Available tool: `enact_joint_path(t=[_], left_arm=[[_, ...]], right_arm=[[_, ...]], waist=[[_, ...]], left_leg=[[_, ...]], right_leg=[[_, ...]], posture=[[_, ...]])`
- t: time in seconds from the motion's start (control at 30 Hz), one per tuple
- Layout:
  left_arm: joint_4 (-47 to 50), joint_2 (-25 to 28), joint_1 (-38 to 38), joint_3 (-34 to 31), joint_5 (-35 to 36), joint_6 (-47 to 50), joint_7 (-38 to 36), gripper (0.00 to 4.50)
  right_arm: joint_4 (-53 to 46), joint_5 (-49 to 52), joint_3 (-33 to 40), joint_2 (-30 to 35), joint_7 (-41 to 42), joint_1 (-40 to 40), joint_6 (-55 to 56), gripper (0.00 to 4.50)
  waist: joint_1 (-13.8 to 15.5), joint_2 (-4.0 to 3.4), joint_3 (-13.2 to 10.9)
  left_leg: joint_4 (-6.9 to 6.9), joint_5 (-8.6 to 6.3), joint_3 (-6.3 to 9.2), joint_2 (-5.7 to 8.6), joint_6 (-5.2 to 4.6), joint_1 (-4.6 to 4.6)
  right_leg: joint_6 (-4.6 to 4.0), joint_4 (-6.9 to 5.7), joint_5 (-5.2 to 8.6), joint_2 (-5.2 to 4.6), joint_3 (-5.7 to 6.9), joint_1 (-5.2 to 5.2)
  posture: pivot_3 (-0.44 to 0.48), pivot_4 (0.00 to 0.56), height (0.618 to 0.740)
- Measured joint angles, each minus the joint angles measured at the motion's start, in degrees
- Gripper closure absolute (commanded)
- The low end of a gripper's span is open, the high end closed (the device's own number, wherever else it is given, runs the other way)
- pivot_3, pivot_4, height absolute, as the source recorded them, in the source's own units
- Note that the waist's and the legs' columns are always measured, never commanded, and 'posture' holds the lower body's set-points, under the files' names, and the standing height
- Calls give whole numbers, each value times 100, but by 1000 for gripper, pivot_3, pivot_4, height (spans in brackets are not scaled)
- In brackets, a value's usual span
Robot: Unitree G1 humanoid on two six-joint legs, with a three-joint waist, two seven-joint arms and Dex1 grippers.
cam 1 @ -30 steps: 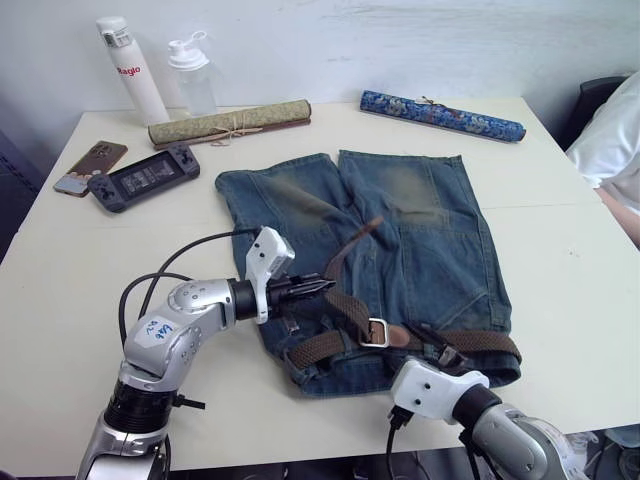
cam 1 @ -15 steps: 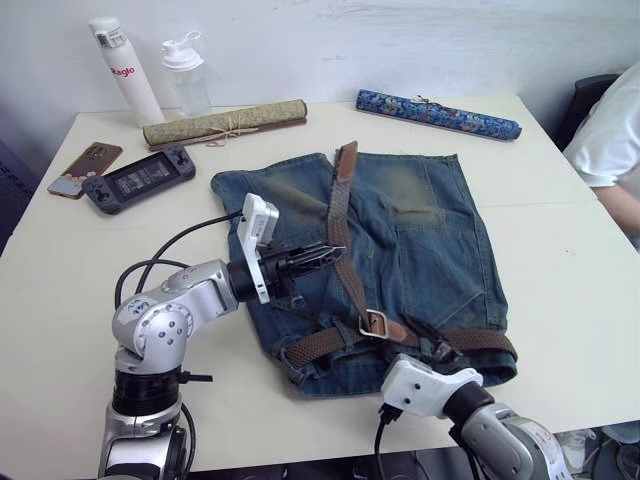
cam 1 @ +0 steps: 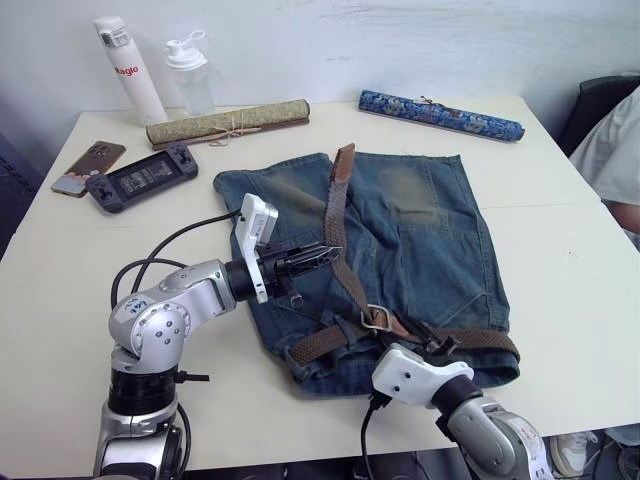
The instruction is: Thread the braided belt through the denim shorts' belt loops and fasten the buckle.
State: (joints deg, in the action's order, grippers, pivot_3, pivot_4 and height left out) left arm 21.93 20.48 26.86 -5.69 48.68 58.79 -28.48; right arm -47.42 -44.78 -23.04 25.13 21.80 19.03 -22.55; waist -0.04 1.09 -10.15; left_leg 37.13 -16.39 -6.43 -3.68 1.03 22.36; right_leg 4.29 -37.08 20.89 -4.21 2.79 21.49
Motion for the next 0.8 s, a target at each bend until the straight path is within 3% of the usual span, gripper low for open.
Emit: enact_joint_path(t=[0.07,0.53,0.57,0.63,0.7,0.77,0.8], left_arm=[[0,53,-1,36,-31,-9,10,4500],[-2,431,-126,406,-320,-267,-179,4500],[-2,431,-126,408,-320,-267,-180,4500],[-2,431,-127,410,-320,-268,-180,4500],[-2,431,-127,413,-320,-268,-180,4500],[-2,431,-127,413,-320,-268,-180,4500],[-2,431,-127,413,-319,-268,-180,4500]], right_arm=[[30,-73,-2,-168,-3,-11,3,4478],[30,-473,111,-462,151,-118,129,4478],[30,-458,117,-497,173,-54,128,3665],[30,-425,129,-543,228,47,124,2972],[30,-431,147,-574,269,117,123,1901],[29,-429,190,-612,288,194,122,1136],[21,-421,238,-630,298,234,123,1136]], waist=[[-4,0,0],[-4,0,0],[-4,0,0],[-4,0,0],[-7,0,0],[-5,0,0],[-4,0,0]], left_leg=[[1,0,-1,1,0,-2],[0,0,-3,0,1,-2],[0,0,-3,0,1,-2],[0,0,-3,0,1,-2],[0,0,-4,0,1,-2],[0,0,-3,0,1,-3],[0,0,-3,0,1,-2]], right_leg=[[0,-3,0,0,-1,0],[-2,-7,1,10,-4,2],[-2,-7,1,10,-4,2],[-3,-8,2,10,-4,2],[-3,-8,2,10,-5,2],[-4,-9,2,10,-5,2],[-4,-9,2,10,-5,2]], posture=[[0,150,737],[0,150,737],[0,150,737],[0,150,737],[0,150,737],[0,150,737],[0,150,737]])
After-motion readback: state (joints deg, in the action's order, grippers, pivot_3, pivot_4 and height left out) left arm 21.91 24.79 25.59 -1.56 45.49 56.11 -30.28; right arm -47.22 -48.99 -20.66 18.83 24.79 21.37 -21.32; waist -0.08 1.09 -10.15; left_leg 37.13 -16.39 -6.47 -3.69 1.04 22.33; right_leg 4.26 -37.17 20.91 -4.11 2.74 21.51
